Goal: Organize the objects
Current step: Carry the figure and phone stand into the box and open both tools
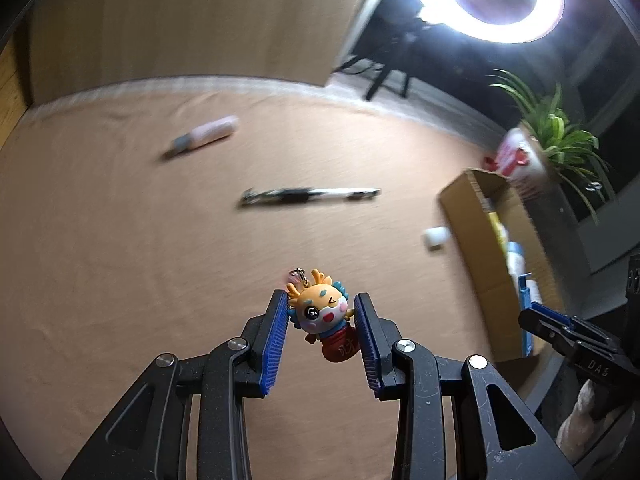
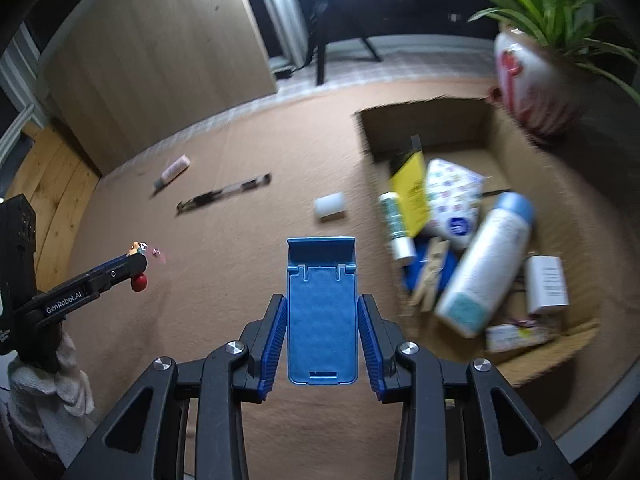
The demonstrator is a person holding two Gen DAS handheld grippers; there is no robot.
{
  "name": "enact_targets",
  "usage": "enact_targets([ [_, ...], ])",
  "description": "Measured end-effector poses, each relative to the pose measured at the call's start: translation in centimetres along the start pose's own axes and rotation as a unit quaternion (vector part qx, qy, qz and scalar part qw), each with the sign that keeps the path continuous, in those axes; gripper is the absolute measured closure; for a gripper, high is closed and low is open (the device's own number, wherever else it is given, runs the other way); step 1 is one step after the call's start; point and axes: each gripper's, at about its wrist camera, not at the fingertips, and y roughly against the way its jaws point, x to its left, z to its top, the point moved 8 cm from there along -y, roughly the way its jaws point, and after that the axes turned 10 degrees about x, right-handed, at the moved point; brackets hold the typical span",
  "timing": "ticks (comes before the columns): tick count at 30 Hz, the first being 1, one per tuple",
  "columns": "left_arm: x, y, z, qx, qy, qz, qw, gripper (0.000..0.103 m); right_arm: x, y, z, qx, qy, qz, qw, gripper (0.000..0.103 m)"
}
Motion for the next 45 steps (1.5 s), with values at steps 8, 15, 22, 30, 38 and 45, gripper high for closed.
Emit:
enact_targets([
  [8,-7.9,-0.1,2.6,-0.009,-0.053,-0.027,0.9982,0.067,-5.9,1.5,-0.1,-0.015,-0.038,-0.025,0.999,0.07],
  [15,-14.3,-1.0,4.2,-0.009,-0.092,-0.047,0.9946,0.067,-9.5,1.5,0.1,-0.017,-0.059,-0.036,0.997,0.07],
  [22,-20.0,-2.7,5.3,-0.004,-0.124,-0.059,0.9905,0.067,-11.7,1.2,0.3,-0.014,-0.07,-0.039,0.997,0.07],
  [30,-24.5,-5.3,5.9,0.011,-0.145,-0.064,0.9873,0.067,-12.5,0.6,0.6,-0.009,-0.072,-0.035,0.997,0.07],
  [38,-26.2,-7.0,6.1,0.022,-0.154,-0.06,0.9861,0.067,-12.4,0.2,0.9,-0.005,-0.067,-0.034,0.997,0.07],
  [45,-26.3,-7.7,6.3,0.027,-0.157,-0.056,0.9856,0.066,-12.3,-0.1,0.9,-0.001,-0.065,-0.031,0.997,0.07],
])
